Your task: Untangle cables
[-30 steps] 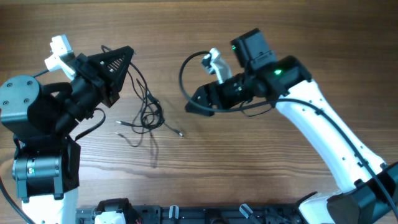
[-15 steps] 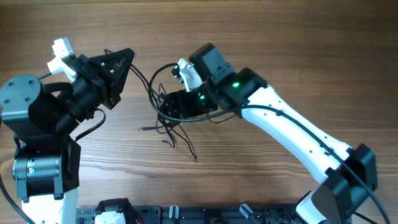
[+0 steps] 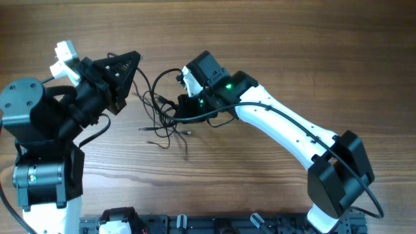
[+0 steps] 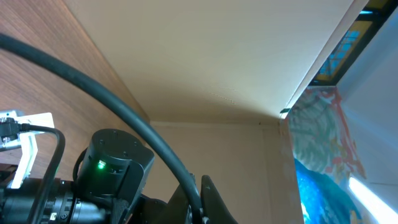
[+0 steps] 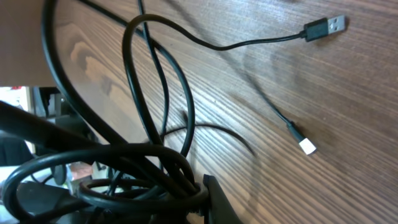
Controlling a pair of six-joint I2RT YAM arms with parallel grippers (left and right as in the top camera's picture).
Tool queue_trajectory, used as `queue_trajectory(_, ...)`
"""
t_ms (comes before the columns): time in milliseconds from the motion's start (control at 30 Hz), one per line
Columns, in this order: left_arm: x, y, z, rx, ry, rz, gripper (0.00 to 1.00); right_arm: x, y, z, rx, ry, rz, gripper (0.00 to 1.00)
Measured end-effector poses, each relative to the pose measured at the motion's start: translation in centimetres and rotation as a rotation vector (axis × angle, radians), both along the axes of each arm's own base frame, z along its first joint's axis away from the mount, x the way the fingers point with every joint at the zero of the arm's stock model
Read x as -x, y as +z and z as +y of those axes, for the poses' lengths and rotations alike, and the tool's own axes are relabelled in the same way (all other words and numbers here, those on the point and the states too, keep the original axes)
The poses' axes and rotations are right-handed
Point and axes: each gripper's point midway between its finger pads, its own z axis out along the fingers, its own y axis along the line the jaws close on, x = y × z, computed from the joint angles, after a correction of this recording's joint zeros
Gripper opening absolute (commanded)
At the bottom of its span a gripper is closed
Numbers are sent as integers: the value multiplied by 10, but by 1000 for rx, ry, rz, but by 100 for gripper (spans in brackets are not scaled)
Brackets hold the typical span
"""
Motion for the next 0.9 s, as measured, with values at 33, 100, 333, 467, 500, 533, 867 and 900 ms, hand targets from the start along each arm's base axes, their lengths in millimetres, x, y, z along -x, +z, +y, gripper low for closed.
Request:
queue_trajectory(33,0,0,0,0,0,0,4,-1,0,0,3,-2,-4,4)
queue_trajectory(100,0,0,0,0,0,2,4,-2,-1,-1,8,-6,-7,4)
queue_trajectory(333,-1,-27,8,-19,59,115,4,2,-12,-17,88,-31,23,4)
queue_trajectory(467,3,-71,29,-77,192,300,4,-3,-13,-41,175,-90,18,4)
queue_trajectory(500,4,-84,37,-98,236,354,4,-5,-7,-48,187,-109,-2,4)
queue_trajectory(533,7,-98,46,-125,286,416,4,-8,-1,-53,189,-122,-21,4)
queue_trajectory(867,5,-184,97,-348,507,756,4,43,127,-58,-136,207,-343,5)
queue_trajectory(900,3,-190,97,-356,499,773,4,51,136,-57,-174,249,-359,4)
